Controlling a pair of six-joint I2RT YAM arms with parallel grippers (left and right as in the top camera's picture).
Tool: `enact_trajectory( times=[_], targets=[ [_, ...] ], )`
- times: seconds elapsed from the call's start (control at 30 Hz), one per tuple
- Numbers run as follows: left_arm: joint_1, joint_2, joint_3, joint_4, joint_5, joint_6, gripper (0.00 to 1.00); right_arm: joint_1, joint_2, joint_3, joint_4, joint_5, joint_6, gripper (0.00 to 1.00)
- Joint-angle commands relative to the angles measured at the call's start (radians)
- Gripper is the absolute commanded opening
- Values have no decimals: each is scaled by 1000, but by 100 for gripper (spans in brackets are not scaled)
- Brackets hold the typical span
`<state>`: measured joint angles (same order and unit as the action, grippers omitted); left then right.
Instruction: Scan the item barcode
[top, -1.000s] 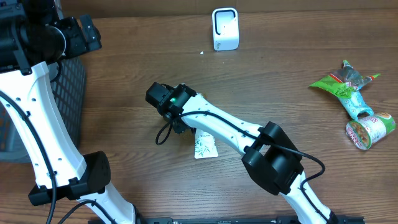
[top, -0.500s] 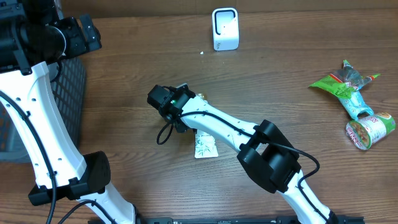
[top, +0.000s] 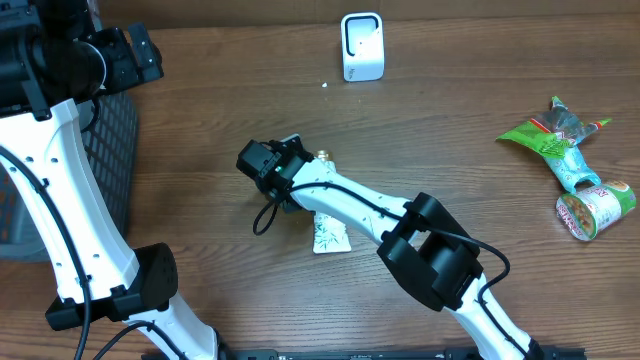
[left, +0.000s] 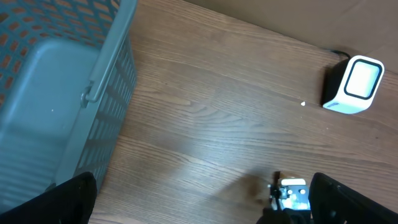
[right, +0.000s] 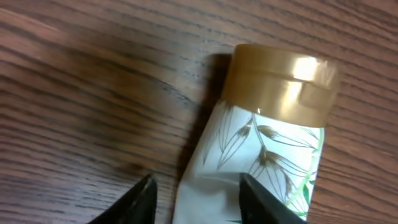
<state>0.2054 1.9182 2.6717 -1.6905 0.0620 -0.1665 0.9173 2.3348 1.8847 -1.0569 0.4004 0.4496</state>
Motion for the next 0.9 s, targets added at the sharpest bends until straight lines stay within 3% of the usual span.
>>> enact_trajectory(
  times=[0.0,0.13,0.2,0.4,0.53,0.7,0.87],
  targets=[
    [2,0,0,1,-11,-13,100,-10,76,-65,13,-67,-8,52],
    [2,0,0,1,-11,-13,100,-10,107,-65,14,-39,-9,65],
    [2,0,0,1,-11,-13,100,-11,117,-65,19,-23,-13,66],
    [2,0,0,1,-11,-13,100,-25,118,-66,32,-19,-4,48],
    [2,0,0,1,-11,-13,100,-41,118,-66,39,-21,-4,47],
    [2,0,0,1,-11,-13,100,-62,118,-66,44,-14,-12,79],
    [2,0,0,1,-11,-13,100,-69,117,-21,2,-10,-12,84]
  ],
)
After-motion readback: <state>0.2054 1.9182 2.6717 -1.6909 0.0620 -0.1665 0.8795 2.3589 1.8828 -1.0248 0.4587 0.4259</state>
